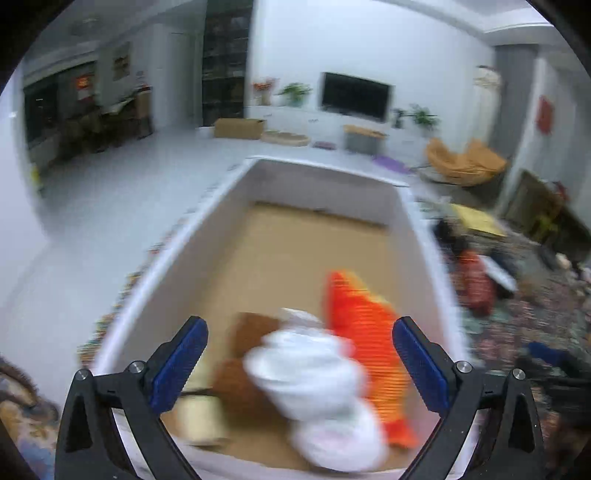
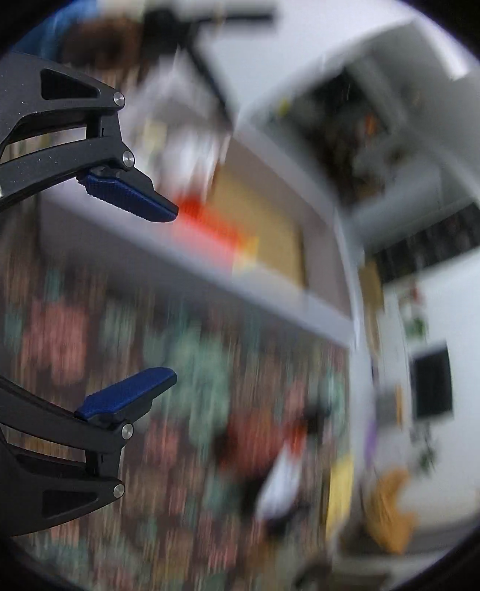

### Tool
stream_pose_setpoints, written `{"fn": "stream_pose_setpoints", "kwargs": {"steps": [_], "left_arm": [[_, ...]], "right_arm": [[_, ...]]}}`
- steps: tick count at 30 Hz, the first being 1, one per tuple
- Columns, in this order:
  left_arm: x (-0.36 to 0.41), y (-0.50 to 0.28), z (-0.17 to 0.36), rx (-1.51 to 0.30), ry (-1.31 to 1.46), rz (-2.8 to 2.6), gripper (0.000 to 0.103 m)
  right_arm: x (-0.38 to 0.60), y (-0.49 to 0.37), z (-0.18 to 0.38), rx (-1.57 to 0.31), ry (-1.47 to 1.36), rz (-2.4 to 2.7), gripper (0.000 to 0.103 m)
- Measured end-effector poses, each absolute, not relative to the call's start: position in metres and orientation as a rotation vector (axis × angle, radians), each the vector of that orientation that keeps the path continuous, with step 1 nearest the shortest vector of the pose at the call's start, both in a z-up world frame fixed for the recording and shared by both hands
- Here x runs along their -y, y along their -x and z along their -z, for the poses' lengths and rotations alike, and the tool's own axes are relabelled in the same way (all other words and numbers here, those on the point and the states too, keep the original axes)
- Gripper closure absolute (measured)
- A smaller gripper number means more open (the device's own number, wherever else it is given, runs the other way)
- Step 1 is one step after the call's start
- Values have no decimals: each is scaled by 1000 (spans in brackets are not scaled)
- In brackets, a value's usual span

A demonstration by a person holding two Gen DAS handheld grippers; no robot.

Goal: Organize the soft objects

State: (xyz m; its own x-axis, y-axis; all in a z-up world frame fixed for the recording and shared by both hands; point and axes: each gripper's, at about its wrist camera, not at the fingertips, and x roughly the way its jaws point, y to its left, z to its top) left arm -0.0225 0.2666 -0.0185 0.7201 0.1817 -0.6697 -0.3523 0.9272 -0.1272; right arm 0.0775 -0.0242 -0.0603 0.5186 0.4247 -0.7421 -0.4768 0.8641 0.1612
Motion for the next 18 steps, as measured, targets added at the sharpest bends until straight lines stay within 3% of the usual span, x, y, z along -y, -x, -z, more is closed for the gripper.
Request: {"fn": "stream_pose_setpoints", "kwargs": {"steps": [5,11,18], "left_arm": [[-161,-4,14,-713,195,-21,3],[-28,-48,58,-858,152,260,3],[21,-108,132,-943,42,167,3]], "right_arm": [[116,-114,115,-931,108,-171,19],[187,-137,133,-970,72,17,19],[208,-150,139,-948,15,6,19]]}}
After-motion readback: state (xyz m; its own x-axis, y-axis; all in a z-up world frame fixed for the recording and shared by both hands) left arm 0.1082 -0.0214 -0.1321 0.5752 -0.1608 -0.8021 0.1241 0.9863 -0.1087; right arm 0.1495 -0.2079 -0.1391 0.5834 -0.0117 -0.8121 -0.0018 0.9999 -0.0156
